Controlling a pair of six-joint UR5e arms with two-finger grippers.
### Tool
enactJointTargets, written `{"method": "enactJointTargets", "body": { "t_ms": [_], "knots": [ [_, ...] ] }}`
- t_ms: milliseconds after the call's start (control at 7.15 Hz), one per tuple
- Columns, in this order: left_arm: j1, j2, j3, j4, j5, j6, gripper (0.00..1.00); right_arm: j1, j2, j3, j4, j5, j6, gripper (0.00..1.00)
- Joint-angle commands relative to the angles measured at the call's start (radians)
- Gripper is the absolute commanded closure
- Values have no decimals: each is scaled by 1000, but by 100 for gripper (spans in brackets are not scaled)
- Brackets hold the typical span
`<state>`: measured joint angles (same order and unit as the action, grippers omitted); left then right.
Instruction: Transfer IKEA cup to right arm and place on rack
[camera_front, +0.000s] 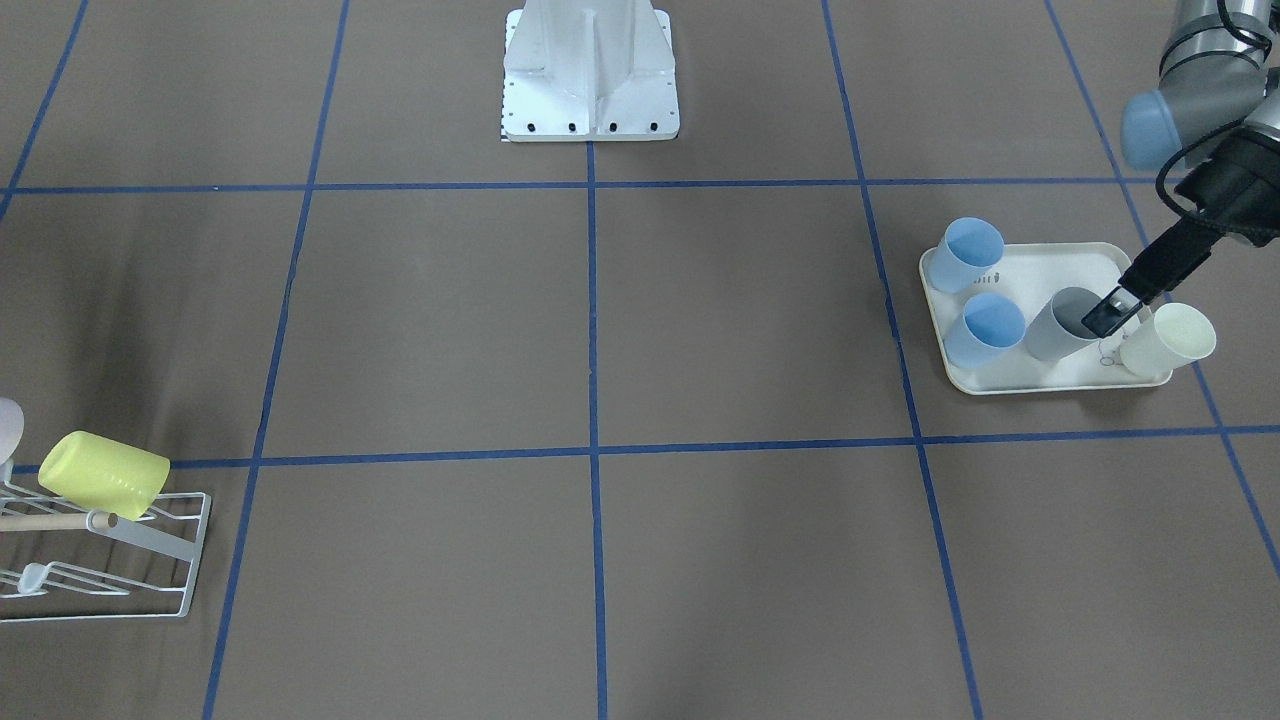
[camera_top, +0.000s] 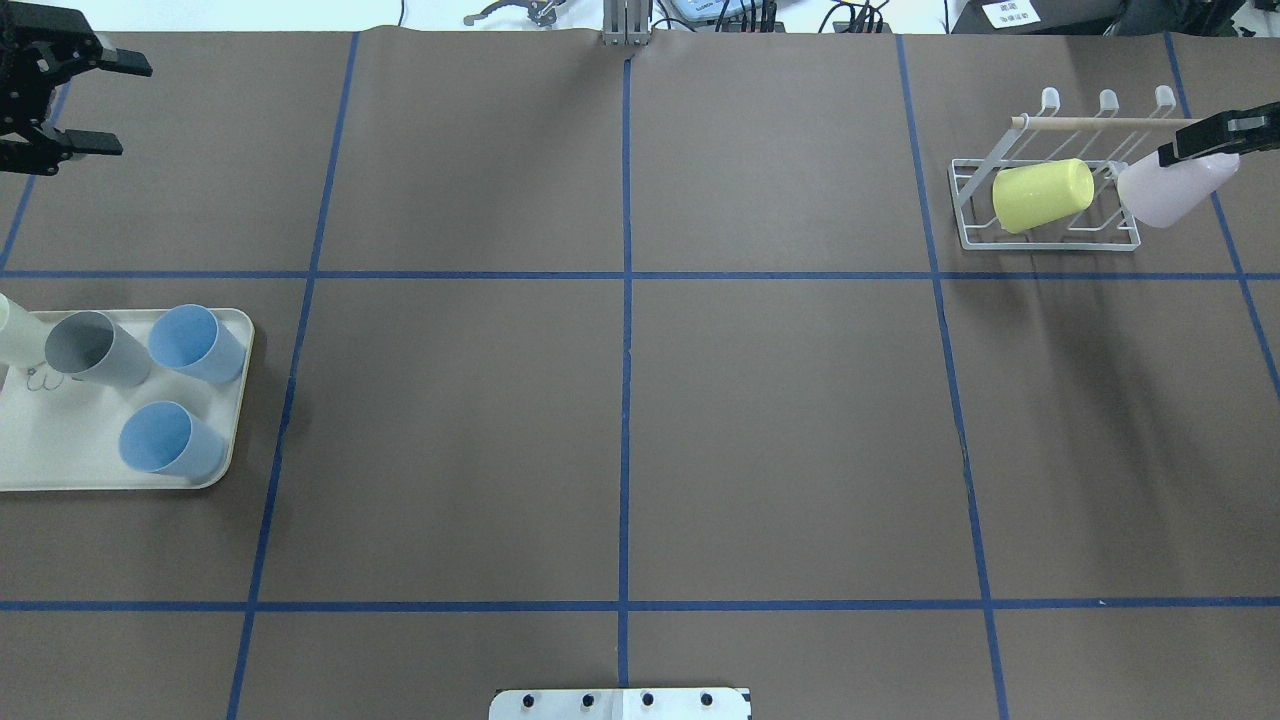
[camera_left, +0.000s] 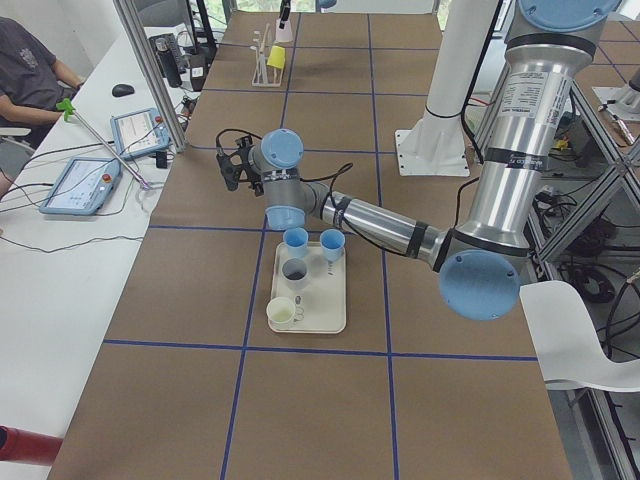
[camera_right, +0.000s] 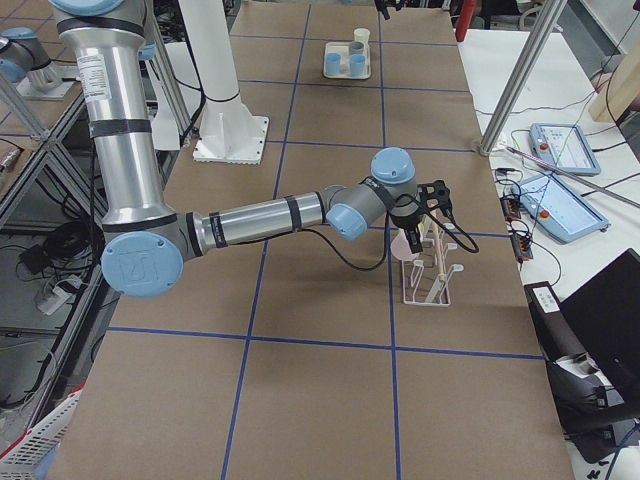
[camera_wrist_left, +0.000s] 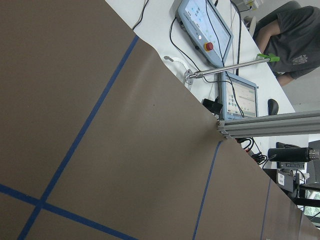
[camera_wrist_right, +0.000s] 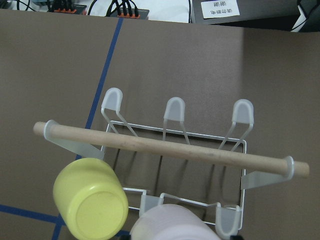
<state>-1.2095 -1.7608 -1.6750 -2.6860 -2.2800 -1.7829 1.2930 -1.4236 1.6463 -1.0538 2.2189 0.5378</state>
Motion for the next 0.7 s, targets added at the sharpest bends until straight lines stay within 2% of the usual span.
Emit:
{"method": "enactJointTargets", "body": {
  "t_ms": [0, 560],
  "knots": [
    [1, 7, -8, 0, 1, -1, 0, -7, 32, -22, -2, -8, 1, 65],
    [2, 9, -9, 1, 2, -1, 0, -9, 34, -42, 6, -11, -2, 65]
  ]
}}
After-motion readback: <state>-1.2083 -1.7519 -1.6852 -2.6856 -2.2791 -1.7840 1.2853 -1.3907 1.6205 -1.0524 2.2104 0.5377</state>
